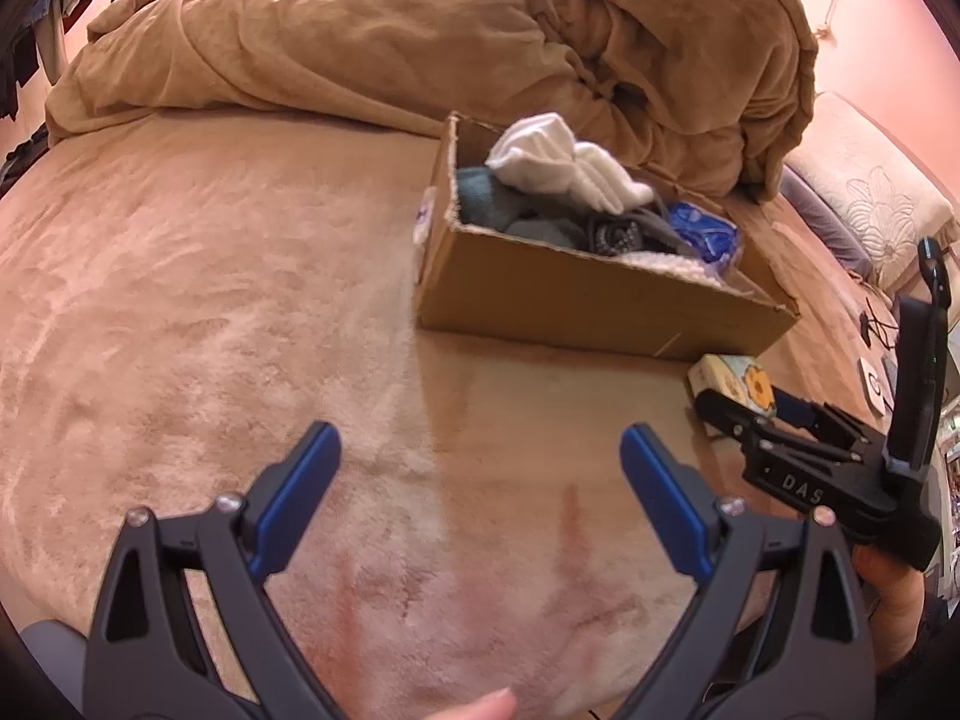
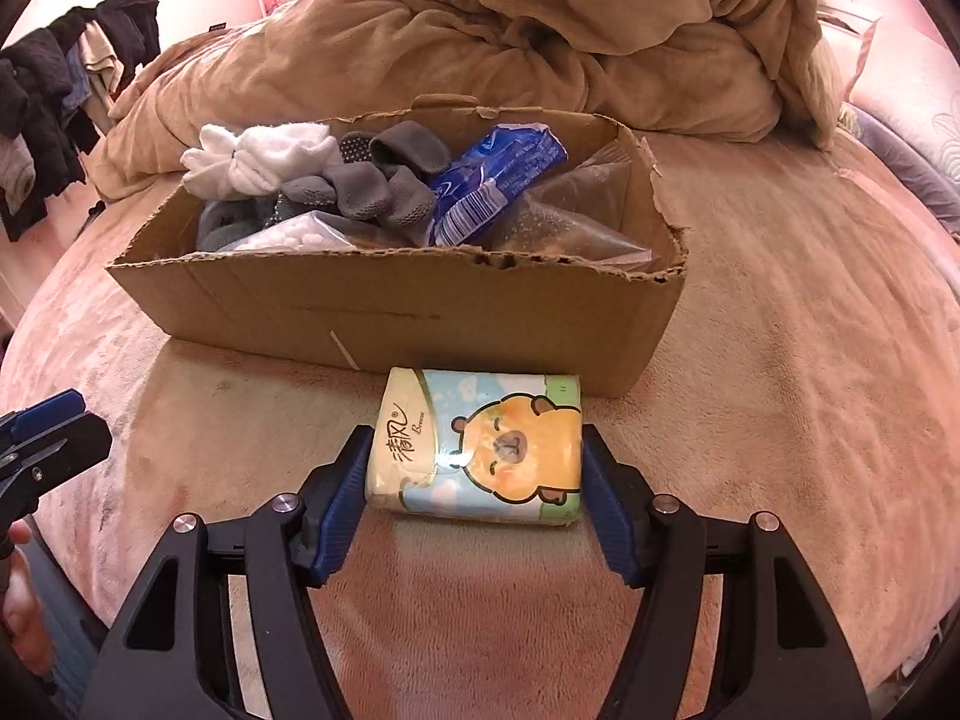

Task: Organize objects
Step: 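Lower the tissue pack into the box and open the right tool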

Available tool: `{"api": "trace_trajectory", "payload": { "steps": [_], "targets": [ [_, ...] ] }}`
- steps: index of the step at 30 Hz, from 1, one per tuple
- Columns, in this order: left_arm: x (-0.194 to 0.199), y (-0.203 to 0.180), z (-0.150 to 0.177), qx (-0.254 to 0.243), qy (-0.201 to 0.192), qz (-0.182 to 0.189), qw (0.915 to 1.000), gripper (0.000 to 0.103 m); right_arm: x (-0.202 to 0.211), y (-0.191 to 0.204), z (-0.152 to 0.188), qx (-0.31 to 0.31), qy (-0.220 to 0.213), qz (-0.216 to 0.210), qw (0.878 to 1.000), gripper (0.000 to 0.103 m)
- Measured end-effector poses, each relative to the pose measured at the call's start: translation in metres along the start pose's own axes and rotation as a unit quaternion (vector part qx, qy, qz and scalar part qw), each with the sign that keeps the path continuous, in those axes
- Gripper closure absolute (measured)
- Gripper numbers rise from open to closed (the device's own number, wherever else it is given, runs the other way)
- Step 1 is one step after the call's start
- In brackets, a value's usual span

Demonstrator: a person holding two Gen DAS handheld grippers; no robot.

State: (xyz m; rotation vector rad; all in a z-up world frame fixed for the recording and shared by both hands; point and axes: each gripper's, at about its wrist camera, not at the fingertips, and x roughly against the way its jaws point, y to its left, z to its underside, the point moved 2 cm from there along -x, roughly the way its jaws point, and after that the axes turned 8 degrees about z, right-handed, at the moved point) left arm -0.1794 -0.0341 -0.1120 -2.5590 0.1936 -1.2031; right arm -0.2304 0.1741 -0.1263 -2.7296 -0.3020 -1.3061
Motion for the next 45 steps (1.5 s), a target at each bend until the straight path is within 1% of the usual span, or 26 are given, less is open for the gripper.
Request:
{"api": "trace_trajectory", "payload": {
  "steps": [6, 12, 19, 23, 27, 31, 40, 42, 45],
  "targets": [
    [0.011, -0.010, -0.001, -0.007, -0.003, 0.005, 1.0000, 0.007, 0.020, 0.000, 0.001, -0.001, -0.009, -0.005, 1.000, 0.034],
    [0.026, -0.021, -0.010, -0.016, -0.014, 0.008, 0.9997, 0.007, 0.051, -0.006, -0.009, -0.007, -0.032, -0.009, 0.999, 0.034],
    [0.042, -0.035, -0.037, -0.034, -0.035, 0.011, 0.9987, 0.007, 0.081, -0.013, -0.036, -0.012, -0.063, -0.008, 0.998, 0.034],
    [0.044, -0.040, -0.053, -0.041, -0.047, 0.008, 0.9980, 0.007, 0.087, -0.013, -0.053, -0.012, -0.078, -0.010, 0.997, 0.034],
    [0.035, -0.041, -0.065, -0.040, -0.047, 0.004, 0.9981, 0.007, 0.076, -0.011, -0.070, -0.007, -0.081, -0.014, 0.997, 0.034],
    [0.014, -0.038, -0.070, -0.033, -0.032, -0.006, 0.9989, 0.007, 0.055, -0.010, -0.076, -0.007, -0.072, -0.021, 0.997, 0.034],
    [-0.028, -0.032, -0.065, -0.028, 0.003, -0.025, 0.9993, 0.007, 0.014, -0.010, -0.069, -0.007, -0.043, -0.037, 0.998, 0.034],
    [-0.032, -0.030, -0.063, -0.022, 0.007, -0.027, 0.9994, 0.007, 0.010, -0.010, -0.067, -0.005, -0.042, -0.039, 0.998, 0.034],
    [-0.035, -0.027, -0.060, -0.013, 0.014, -0.031, 0.9993, 0.007, 0.010, -0.010, -0.066, -0.001, -0.051, -0.035, 0.998, 0.033]
  ]
}}
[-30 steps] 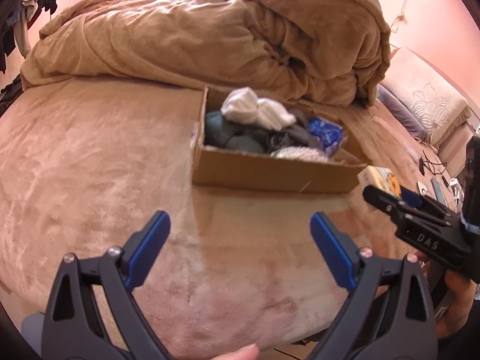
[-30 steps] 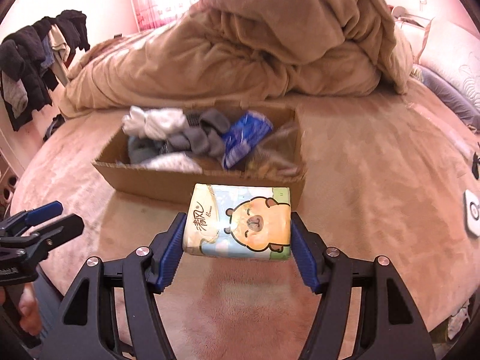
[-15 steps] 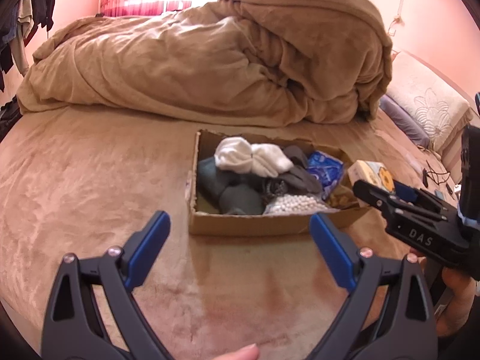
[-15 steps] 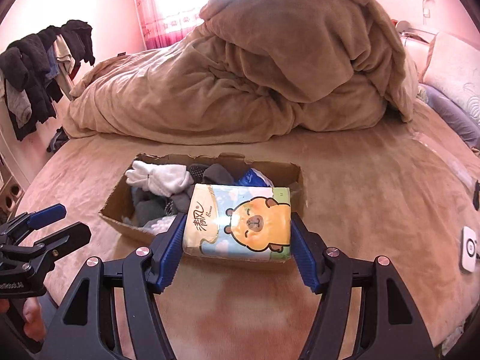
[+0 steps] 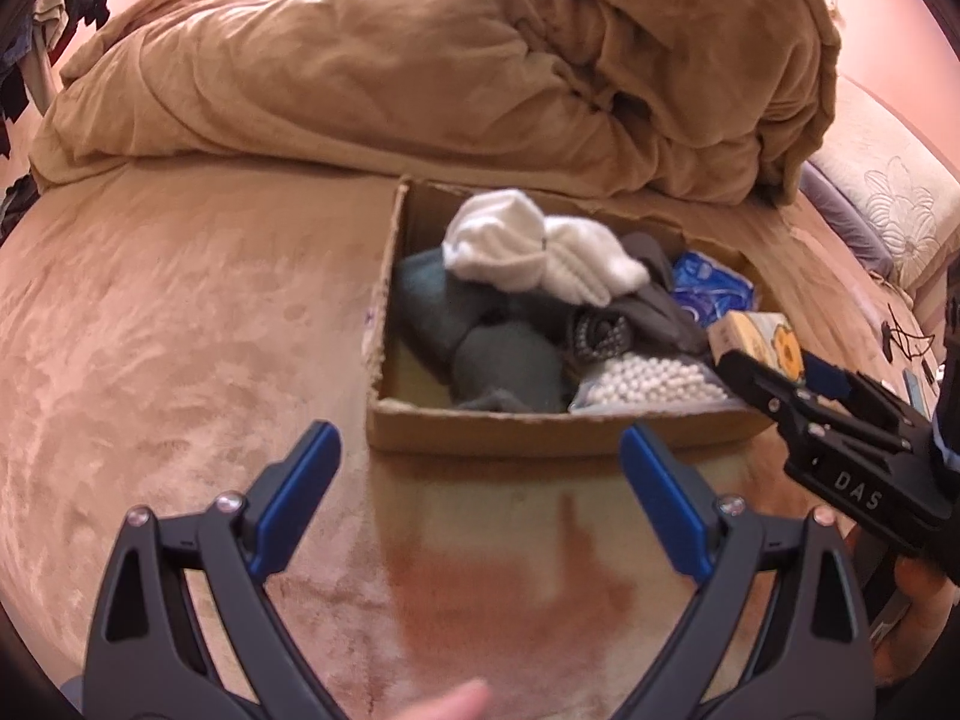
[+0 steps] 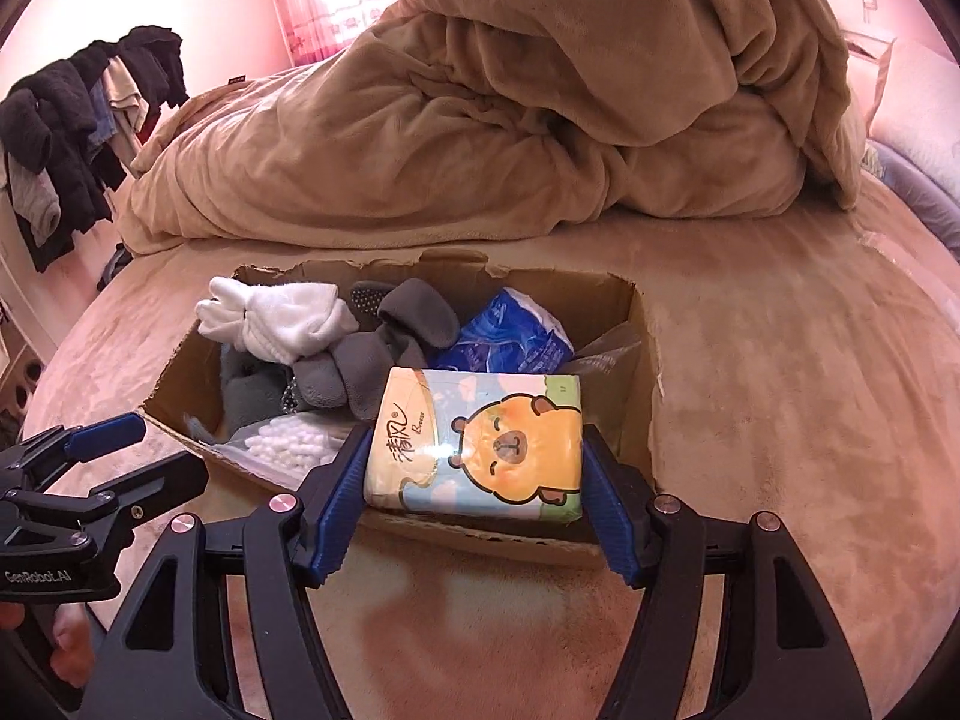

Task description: Organize objects

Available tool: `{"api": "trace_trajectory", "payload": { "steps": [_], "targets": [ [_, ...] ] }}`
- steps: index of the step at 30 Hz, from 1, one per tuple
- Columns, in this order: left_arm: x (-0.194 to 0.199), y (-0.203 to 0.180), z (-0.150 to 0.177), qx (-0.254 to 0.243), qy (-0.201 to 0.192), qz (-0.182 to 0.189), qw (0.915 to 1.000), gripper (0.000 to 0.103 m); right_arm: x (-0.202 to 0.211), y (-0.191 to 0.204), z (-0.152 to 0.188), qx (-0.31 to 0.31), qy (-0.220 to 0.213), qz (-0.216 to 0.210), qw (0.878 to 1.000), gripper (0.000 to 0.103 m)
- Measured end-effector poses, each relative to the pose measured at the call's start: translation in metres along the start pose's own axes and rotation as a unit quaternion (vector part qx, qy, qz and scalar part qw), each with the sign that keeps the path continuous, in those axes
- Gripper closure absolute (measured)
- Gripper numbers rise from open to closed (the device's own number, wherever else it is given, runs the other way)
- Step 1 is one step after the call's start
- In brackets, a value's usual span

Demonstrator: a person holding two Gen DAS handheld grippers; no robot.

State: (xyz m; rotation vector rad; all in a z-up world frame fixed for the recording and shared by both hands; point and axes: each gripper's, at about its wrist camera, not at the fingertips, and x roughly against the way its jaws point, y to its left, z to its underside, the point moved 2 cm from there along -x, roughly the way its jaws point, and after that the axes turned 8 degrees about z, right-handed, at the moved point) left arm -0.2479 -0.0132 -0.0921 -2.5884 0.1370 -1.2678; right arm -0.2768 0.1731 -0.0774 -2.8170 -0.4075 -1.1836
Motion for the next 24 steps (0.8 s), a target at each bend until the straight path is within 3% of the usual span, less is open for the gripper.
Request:
{"api": "trace_trajectory", "payload": {
  "steps": [5, 7, 10, 24],
  "targets": [
    [0.006, 0.002, 0.005, 0.004, 0.003, -0.015, 0.9999, 0.007, 0.001, 0.001, 0.000, 0.008, 0.000, 0.001, 1.000, 0.032],
    [0.013, 0.002, 0.006, 0.002, -0.001, -0.024, 0.9997, 0.007, 0.005, -0.001, -0.001, 0.003, 0.001, 0.004, 1.000, 0.026],
    [0.024, 0.002, 0.009, -0.002, -0.006, -0.027, 0.9996, 0.007, 0.017, -0.001, -0.001, -0.002, -0.009, -0.002, 1.000, 0.025],
    [0.091, -0.013, 0.026, -0.019, -0.045, -0.013, 0.9987, 0.007, 0.087, 0.012, 0.009, -0.001, -0.027, -0.007, 1.000, 0.024]
  ]
}}
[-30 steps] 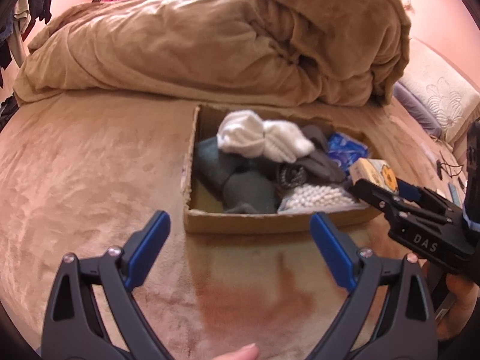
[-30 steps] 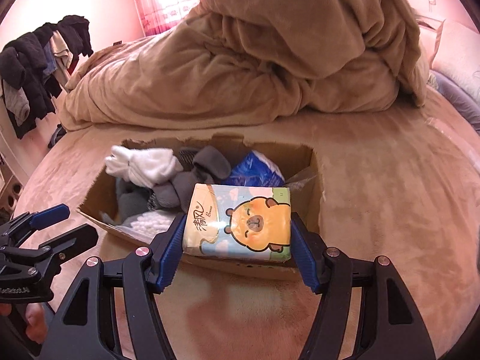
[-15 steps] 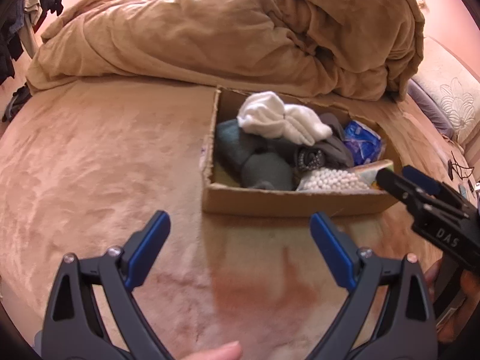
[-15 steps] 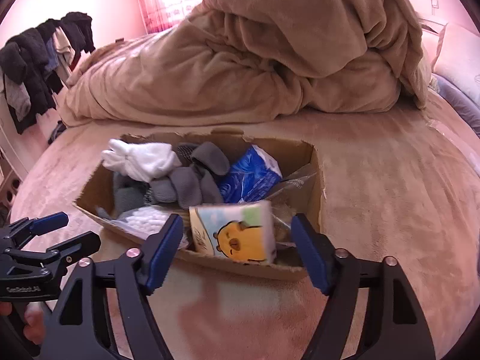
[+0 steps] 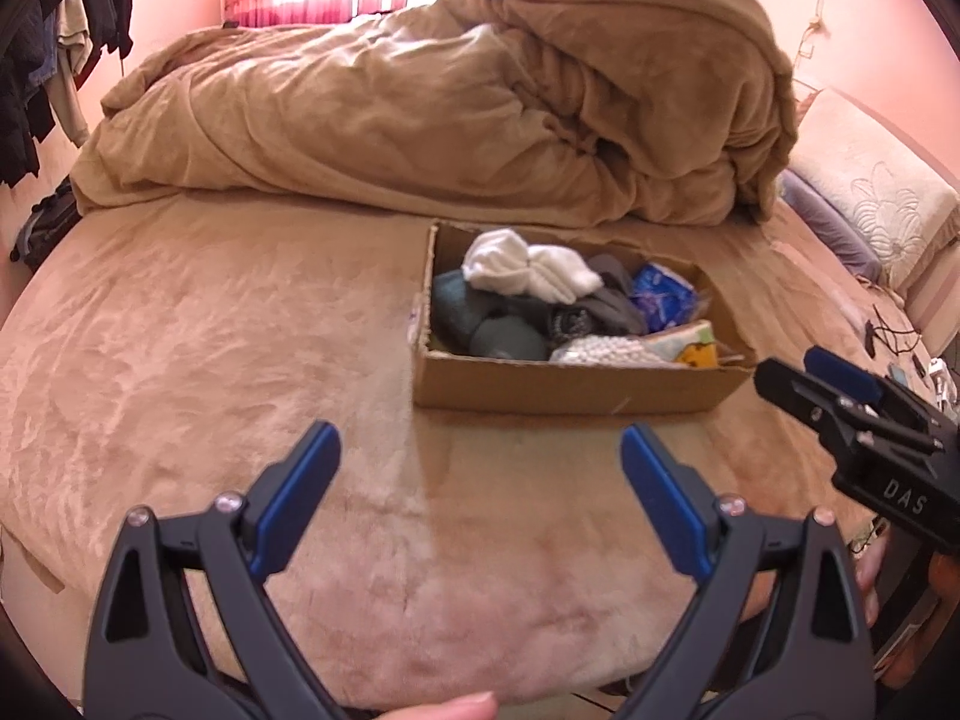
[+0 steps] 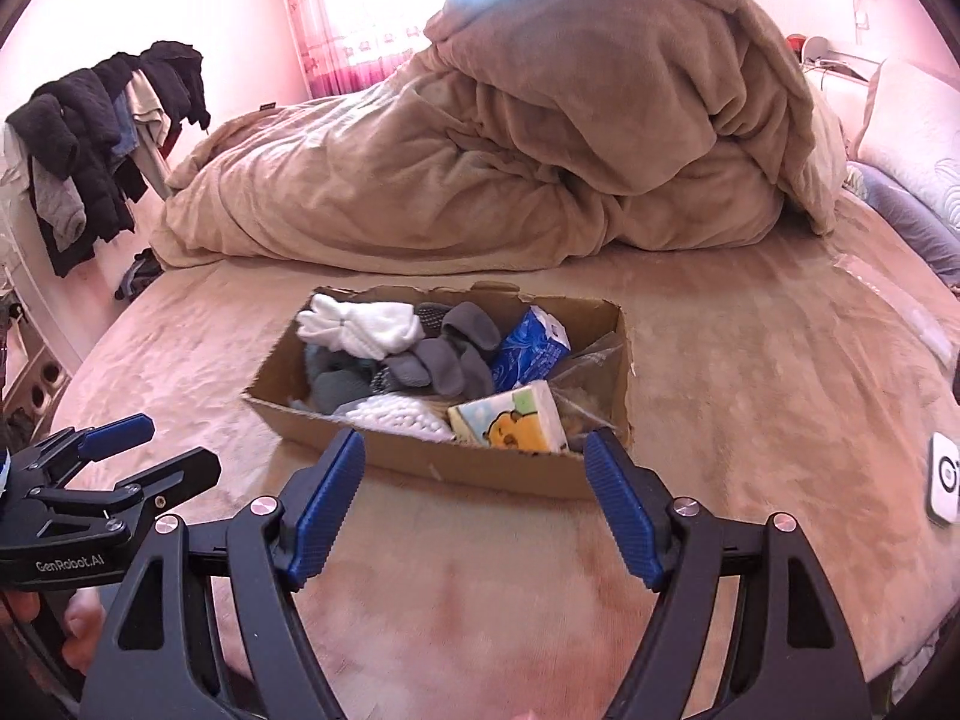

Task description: Organize objects

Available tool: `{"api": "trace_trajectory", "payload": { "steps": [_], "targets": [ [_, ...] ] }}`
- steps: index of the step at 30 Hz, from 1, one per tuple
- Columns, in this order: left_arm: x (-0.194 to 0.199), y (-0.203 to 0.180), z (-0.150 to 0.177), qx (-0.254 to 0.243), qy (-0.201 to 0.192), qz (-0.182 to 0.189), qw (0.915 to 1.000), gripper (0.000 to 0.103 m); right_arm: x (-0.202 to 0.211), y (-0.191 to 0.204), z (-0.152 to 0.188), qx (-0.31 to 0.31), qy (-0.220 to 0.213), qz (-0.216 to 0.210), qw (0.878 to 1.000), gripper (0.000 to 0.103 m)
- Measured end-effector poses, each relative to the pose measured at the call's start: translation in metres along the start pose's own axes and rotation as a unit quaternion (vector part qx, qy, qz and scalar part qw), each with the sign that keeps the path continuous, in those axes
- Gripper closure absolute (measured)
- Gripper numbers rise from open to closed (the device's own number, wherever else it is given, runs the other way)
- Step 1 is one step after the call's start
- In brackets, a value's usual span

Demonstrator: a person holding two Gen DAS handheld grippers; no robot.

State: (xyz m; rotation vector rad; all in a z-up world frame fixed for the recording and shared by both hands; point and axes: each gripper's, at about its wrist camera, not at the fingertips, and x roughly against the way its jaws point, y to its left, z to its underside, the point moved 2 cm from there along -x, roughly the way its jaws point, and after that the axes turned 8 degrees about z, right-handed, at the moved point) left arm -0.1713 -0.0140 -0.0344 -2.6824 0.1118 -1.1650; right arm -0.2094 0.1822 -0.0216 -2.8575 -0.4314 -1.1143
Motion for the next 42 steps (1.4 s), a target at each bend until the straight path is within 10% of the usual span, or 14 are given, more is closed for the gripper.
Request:
{"api": "trace_trajectory", "payload": {
  "steps": [42],
  "targets": [
    [0.072, -0.018, 0.058, -0.010, -0.020, 0.013, 0.9997, 0.007, 0.093, 0.019, 0.053, 0.004, -0.024, 0.026, 0.999, 0.025]
  ]
}}
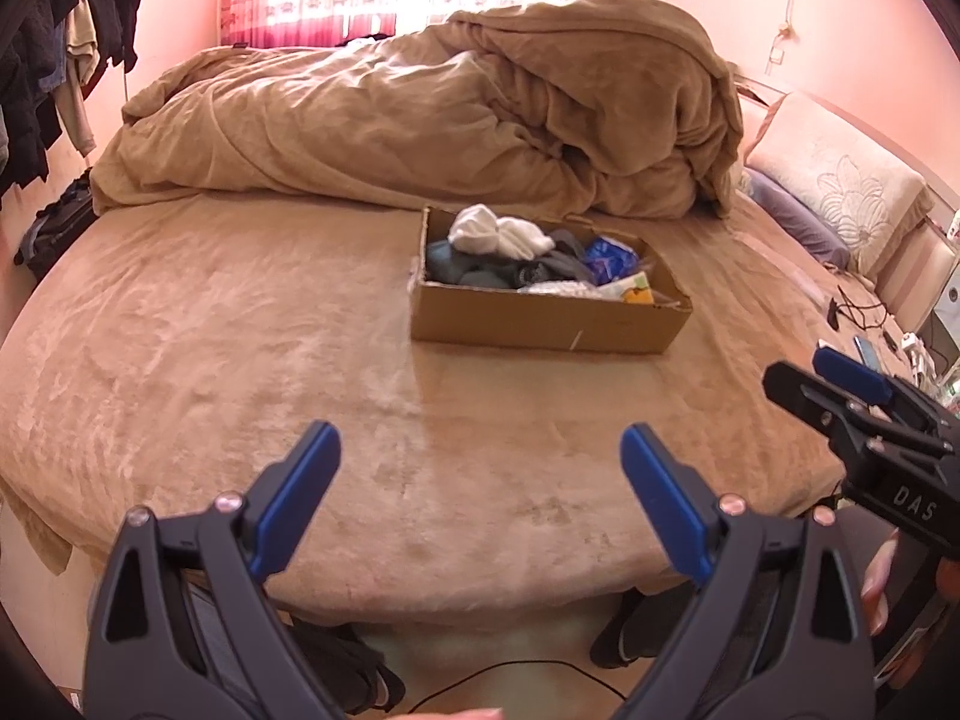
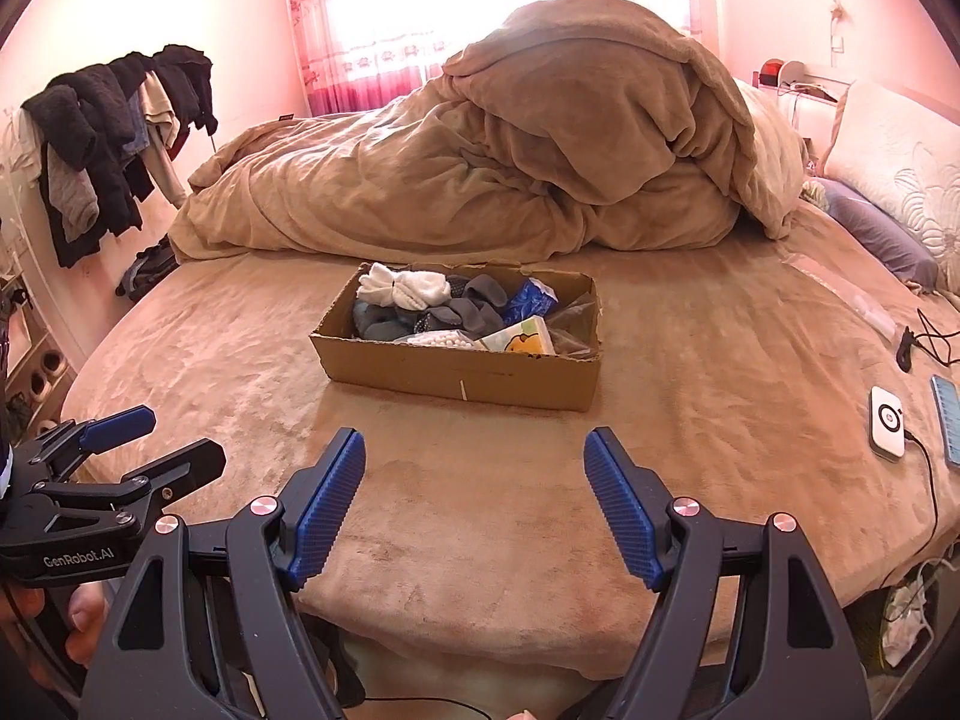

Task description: Organize objects

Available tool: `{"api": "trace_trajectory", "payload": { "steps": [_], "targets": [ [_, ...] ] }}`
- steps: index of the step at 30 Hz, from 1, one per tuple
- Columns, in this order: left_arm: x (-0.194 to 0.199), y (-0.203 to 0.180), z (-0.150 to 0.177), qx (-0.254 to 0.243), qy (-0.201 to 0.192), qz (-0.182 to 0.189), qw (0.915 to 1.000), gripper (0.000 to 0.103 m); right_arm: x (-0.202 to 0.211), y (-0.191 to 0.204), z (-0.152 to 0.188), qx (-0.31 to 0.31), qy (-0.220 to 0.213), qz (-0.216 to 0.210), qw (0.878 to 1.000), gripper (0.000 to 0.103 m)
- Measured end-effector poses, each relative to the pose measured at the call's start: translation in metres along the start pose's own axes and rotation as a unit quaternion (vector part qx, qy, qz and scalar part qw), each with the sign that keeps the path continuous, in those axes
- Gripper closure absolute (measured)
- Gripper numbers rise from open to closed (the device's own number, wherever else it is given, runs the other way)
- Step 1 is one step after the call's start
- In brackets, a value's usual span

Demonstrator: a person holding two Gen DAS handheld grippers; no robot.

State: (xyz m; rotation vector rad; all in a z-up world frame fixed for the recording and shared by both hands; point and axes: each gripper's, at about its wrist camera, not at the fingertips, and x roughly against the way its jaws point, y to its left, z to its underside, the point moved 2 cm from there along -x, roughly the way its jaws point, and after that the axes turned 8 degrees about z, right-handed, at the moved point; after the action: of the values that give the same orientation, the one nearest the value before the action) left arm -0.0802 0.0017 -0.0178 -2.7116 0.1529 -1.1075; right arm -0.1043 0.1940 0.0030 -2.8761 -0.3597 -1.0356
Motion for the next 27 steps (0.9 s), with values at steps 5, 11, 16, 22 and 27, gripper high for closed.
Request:
{"api": "trace_trajectory", "payload": {
  "steps": [5, 11, 16, 22, 27],
  "targets": [
    [-0.001, 0.001, -0.001, 0.002, 0.001, 0.002, 1.0000, 0.007, 0.000, 0.000, 0.000, 0.000, 0.001, 0.000, 1.000, 0.024],
    [-0.005, 0.002, -0.001, 0.005, 0.003, 0.002, 1.0000, 0.007, -0.003, -0.001, 0.001, -0.001, 0.003, -0.001, 1.000, 0.024],
    [-0.013, 0.001, -0.002, 0.005, 0.009, 0.002, 0.9999, 0.007, -0.009, -0.003, 0.003, -0.004, 0.009, -0.002, 1.000, 0.024],
    [-0.019, 0.003, -0.006, 0.007, 0.010, -0.002, 0.9999, 0.007, -0.016, -0.003, 0.002, -0.003, 0.013, -0.005, 1.000, 0.024],
    [-0.022, 0.005, -0.010, 0.010, 0.007, -0.003, 0.9999, 0.007, -0.022, -0.004, -0.001, -0.002, 0.017, -0.007, 1.000, 0.024]
  ]
}}
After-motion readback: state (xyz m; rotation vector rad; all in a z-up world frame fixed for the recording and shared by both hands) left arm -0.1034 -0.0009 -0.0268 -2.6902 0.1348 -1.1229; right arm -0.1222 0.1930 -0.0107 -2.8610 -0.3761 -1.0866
